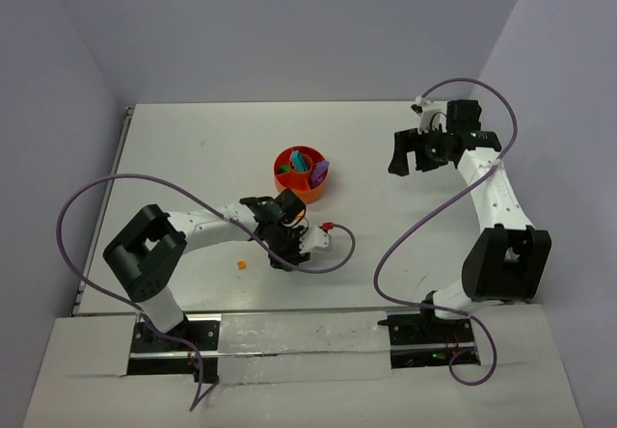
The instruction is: Sort the legos into containers by color
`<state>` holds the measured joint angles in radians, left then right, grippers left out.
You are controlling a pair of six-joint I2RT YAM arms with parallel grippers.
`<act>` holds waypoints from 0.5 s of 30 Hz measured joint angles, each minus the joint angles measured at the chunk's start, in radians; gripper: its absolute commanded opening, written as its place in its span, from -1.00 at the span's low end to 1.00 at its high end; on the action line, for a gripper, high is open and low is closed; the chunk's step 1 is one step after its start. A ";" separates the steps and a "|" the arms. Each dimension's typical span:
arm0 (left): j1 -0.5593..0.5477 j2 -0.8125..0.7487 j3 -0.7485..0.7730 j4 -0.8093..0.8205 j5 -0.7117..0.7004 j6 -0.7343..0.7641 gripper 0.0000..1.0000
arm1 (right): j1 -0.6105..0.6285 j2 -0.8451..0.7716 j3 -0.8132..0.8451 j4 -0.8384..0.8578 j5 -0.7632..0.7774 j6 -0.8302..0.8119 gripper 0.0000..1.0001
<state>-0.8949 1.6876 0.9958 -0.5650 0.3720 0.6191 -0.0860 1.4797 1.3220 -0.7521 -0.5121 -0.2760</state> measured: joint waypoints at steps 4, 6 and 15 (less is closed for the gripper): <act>-0.001 0.000 -0.004 0.045 -0.019 -0.024 -0.50 | 0.000 0.003 0.001 -0.001 0.000 -0.005 1.00; -0.001 -0.005 -0.015 0.074 -0.029 -0.036 -0.67 | 0.000 0.009 0.005 -0.003 0.000 -0.006 1.00; 0.009 -0.075 -0.091 0.142 -0.052 -0.035 -1.00 | 0.000 0.066 0.043 -0.016 0.007 -0.007 1.00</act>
<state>-0.8855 1.6130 0.9046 -0.4227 0.3200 0.5840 -0.0860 1.5454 1.3647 -0.7686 -0.5048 -0.2825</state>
